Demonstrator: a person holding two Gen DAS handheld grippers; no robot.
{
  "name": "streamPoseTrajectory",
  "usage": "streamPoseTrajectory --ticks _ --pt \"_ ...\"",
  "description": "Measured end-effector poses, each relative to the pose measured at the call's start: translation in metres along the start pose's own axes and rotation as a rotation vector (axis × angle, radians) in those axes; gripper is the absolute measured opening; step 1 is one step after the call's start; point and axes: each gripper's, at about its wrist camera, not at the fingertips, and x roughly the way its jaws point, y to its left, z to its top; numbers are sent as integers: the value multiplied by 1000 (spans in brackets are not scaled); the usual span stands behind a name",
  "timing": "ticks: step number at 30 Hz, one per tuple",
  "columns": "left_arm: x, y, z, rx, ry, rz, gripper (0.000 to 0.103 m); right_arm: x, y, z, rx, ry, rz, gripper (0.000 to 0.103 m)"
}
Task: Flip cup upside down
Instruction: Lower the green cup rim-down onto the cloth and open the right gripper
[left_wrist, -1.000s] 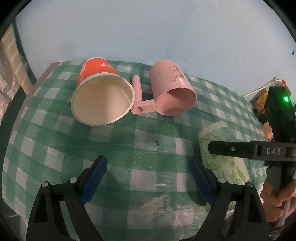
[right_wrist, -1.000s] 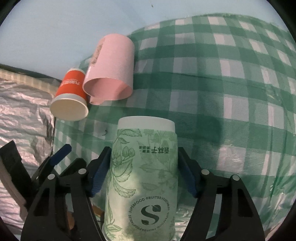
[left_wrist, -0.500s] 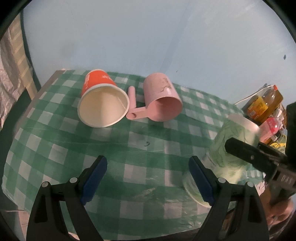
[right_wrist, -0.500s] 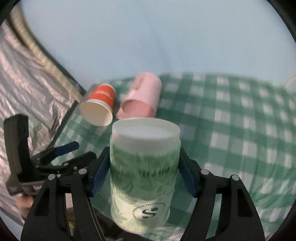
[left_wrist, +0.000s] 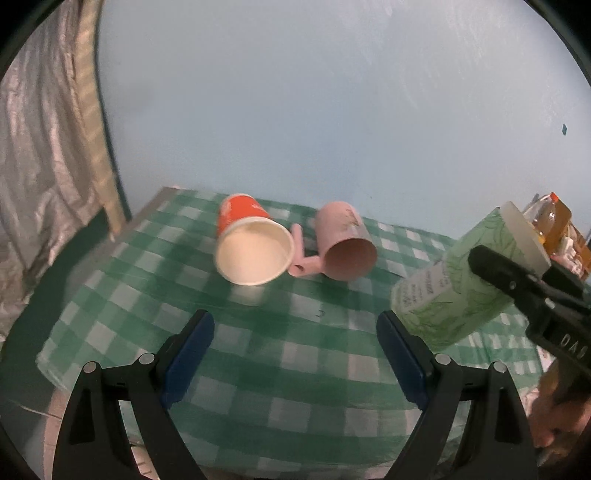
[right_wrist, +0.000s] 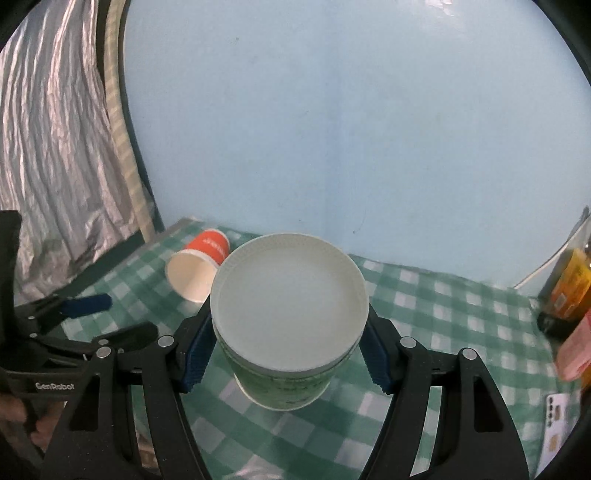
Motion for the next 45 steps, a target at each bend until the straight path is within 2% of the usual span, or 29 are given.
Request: streamPoseTrajectory --ticks 4,7,15,23,25,29,38,41,45 --pt "-3 2 -10 20 -33 39 91 0 5 1 -36 36 -27 70" --pt "0 2 -16 39 -41 55 91 4 8 -5 -47 73 -15 70" --pt "8 4 -23 37 -42 72 91 26 11 -27 -51 135 -2 70" --pt "8 2 -28 39 -48 81 91 38 8 -34 -41 189 22 71" --pt "5 1 -30 41 -55 82 91 37 7 -33 -34 181 25 71" --pt "-6 -1 -30 40 -86 89 91 28 7 -29 -36 137 13 84" --pt "-55 -13 -32 54 -195 80 91 -15 13 -24 -71 8 19 88" --pt "-72 -16 -34 52 -239 59 103 -33 16 -24 -74 -46 14 88" --pt "-93 -23 -41 75 -297 65 103 -58 16 -24 -80 -115 16 88"
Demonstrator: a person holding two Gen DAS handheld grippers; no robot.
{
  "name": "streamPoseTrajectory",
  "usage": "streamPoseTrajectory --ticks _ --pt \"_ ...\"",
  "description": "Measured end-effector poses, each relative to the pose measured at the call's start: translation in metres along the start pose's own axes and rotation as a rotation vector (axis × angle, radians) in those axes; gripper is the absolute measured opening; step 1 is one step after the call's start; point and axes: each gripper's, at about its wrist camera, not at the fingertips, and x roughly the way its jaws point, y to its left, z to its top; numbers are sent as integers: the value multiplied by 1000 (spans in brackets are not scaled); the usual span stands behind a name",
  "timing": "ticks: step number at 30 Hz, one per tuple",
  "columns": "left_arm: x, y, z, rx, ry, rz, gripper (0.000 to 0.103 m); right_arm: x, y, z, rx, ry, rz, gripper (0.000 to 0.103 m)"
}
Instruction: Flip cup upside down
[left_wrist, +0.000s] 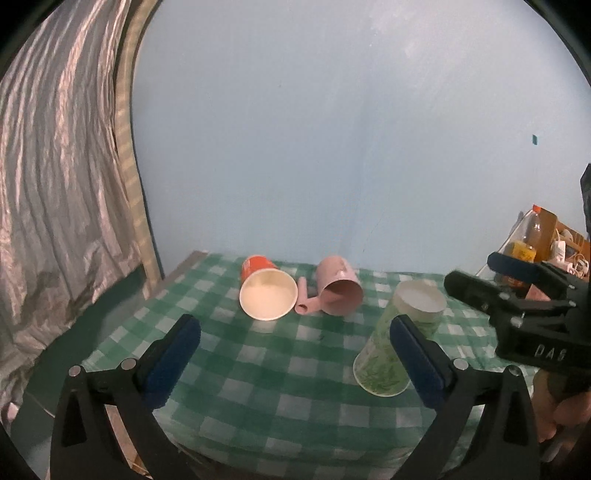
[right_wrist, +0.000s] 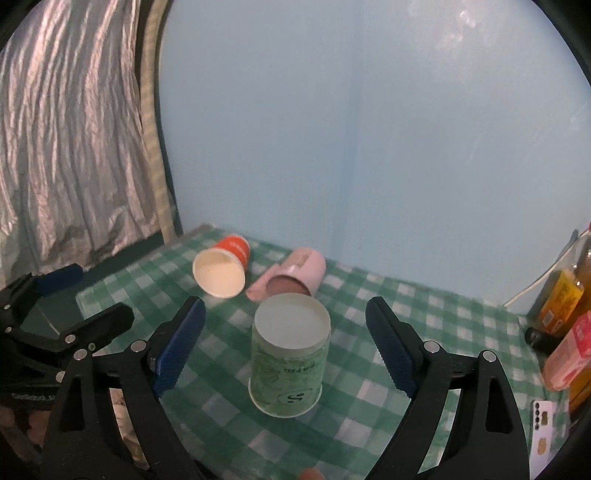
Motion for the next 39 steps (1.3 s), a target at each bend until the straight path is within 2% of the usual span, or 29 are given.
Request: streamPoseTrajectory --ticks 2,8,14,24,32,39 --pt "-10 -5 0 23 -16 5 103 -13 -1 -1 13 -44 -6 88" --pt "-36 -12 -5 49 -79 34 103 -35 -2 -4 53 -88 8 88" --pt "-42 -7 -20 12 -68 16 103 -54 -4 -18 95 -125 -2 89" --pt "-45 -12 -33 18 -67 -25 103 -69 -6 -49 144 -126 -37 89" --pt "-49 -23 -34 51 -77 -25 103 -60 -8 -53 149 -87 -47 89" --pt "-48 -21 -35 32 -70 -24 103 -56 -6 -57 147 -68 -40 89"
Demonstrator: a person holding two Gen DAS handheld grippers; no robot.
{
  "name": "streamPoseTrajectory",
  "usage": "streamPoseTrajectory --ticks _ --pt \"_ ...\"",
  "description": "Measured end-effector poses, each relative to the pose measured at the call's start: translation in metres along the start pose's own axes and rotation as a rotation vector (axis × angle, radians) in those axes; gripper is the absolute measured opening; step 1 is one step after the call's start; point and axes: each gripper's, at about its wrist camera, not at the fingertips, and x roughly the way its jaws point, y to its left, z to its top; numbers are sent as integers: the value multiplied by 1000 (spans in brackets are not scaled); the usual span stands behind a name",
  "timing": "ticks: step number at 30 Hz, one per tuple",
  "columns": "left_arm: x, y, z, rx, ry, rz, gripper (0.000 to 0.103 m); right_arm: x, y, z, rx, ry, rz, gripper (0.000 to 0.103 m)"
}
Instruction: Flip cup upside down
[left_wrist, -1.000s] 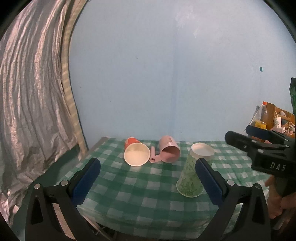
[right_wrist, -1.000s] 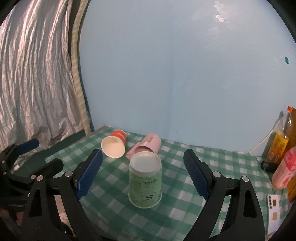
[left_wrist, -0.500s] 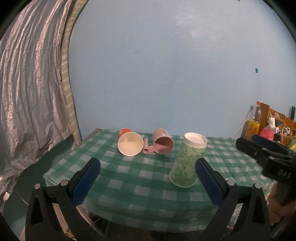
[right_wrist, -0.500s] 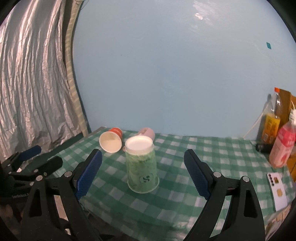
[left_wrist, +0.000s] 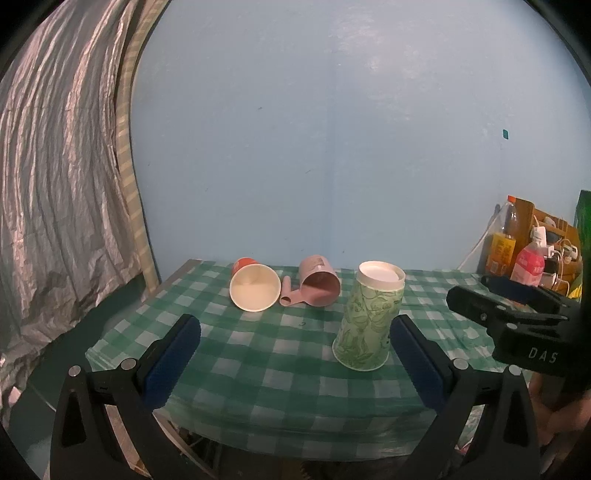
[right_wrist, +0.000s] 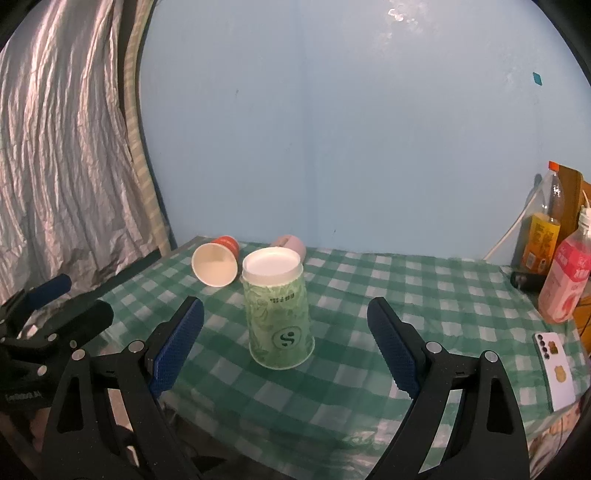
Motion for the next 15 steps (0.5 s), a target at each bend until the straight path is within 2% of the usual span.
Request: streamPoseTrajectory --ticks 15 --pt "4 2 -1 -26 16 -1 103 9 3 -3 4 36 11 89"
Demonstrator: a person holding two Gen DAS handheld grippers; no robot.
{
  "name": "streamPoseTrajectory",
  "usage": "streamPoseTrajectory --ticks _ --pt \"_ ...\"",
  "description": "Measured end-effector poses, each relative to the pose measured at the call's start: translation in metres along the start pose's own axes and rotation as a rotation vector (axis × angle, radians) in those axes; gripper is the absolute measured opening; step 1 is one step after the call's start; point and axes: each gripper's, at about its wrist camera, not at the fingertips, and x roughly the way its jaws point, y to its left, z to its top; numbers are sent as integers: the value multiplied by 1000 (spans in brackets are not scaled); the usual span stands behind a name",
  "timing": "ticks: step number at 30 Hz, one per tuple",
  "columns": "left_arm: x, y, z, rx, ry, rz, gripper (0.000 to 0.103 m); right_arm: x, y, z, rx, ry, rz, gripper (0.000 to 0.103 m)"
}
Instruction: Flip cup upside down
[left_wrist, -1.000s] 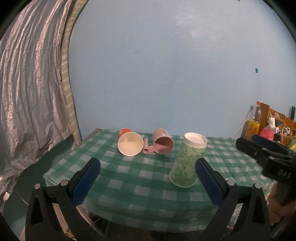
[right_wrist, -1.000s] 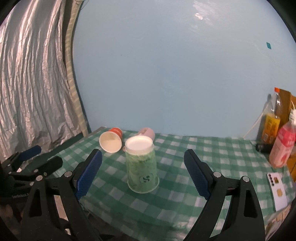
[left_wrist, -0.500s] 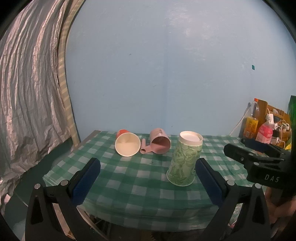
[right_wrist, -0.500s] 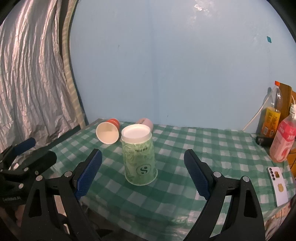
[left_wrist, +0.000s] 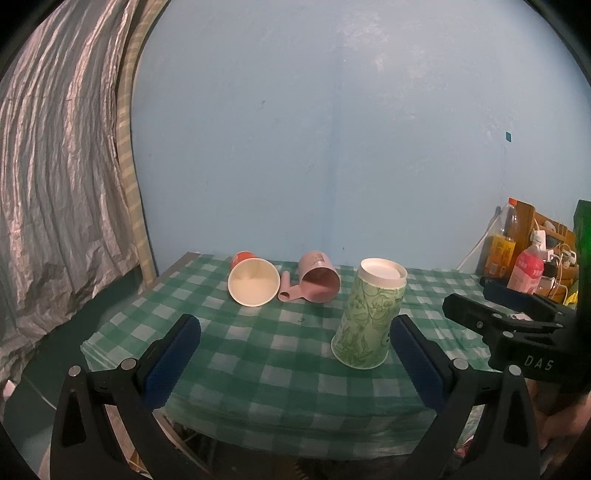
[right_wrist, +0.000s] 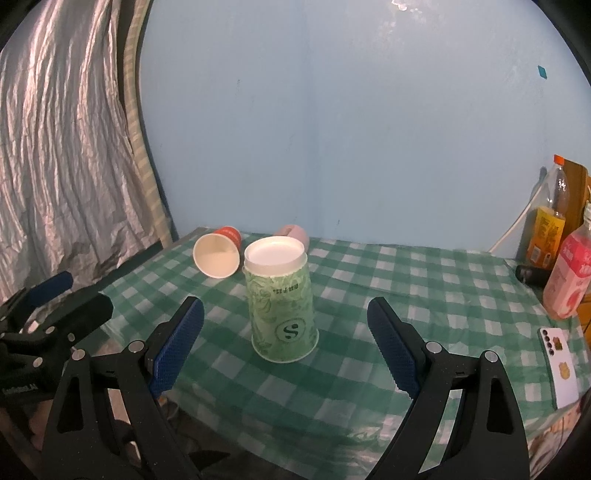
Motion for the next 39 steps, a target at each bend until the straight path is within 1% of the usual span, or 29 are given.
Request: streamPoseTrajectory --ticks 4,8,10,17,28,39 --pt "-1 -1 -1 -2 -8 14 103 0 0 -1 3 4 0 89" --pt "-6 -5 0 15 -29 49 103 1 0 -1 6 4 3 89" --pt "-5 -6 1 23 -17 50 103 1 0 -2 5 7 5 89" --pt "-4 -6 1 25 -15 68 103 2 -1 -1 4 10 9 89" --pt "-3 -2 0 10 -4 67 103 2 2 -2 0 15 12 89" --pt "-2 -3 1 16 11 59 103 4 3 -4 -3 21 12 89"
